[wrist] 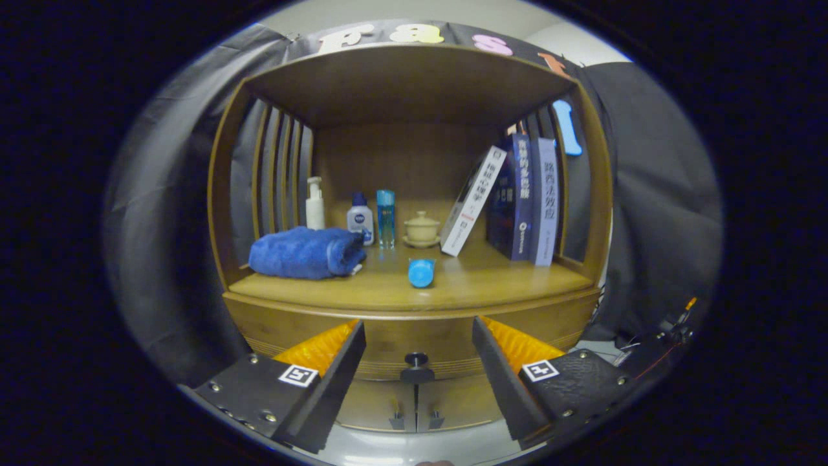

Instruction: Pull open the drawer, take out the items inside it, and place them on the countertop above the cabinet.

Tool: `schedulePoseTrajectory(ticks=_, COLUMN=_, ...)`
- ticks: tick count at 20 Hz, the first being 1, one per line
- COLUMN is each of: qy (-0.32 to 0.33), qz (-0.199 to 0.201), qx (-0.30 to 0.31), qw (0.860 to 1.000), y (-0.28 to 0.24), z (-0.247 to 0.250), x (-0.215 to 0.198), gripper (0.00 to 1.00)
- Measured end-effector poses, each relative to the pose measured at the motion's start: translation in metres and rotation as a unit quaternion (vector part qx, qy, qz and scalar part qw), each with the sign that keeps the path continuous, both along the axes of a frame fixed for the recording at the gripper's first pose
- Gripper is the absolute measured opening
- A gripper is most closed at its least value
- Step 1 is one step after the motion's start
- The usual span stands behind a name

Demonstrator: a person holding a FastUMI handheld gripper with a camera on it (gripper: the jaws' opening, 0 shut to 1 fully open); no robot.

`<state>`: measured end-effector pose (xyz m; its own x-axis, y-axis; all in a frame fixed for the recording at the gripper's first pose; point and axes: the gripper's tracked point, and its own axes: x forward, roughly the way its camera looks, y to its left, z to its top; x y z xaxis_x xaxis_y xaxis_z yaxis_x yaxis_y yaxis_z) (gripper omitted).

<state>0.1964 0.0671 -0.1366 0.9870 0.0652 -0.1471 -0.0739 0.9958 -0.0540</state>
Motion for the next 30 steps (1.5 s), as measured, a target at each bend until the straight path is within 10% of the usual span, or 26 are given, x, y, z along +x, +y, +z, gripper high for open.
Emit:
schedulePoseTrajectory(ticks=19, qy=-0.080, qz=0.014, qx=0.015, qw=0.997, y=-0.021, z=0.201, x=-0.176, gripper=0.99)
schedulePoseTrajectory(ticks=30, qy=-0.059, qz=0.022, qx=0.033, qw=0.997, y=-0.020, z=0.146, x=-0.207, gripper=0.99)
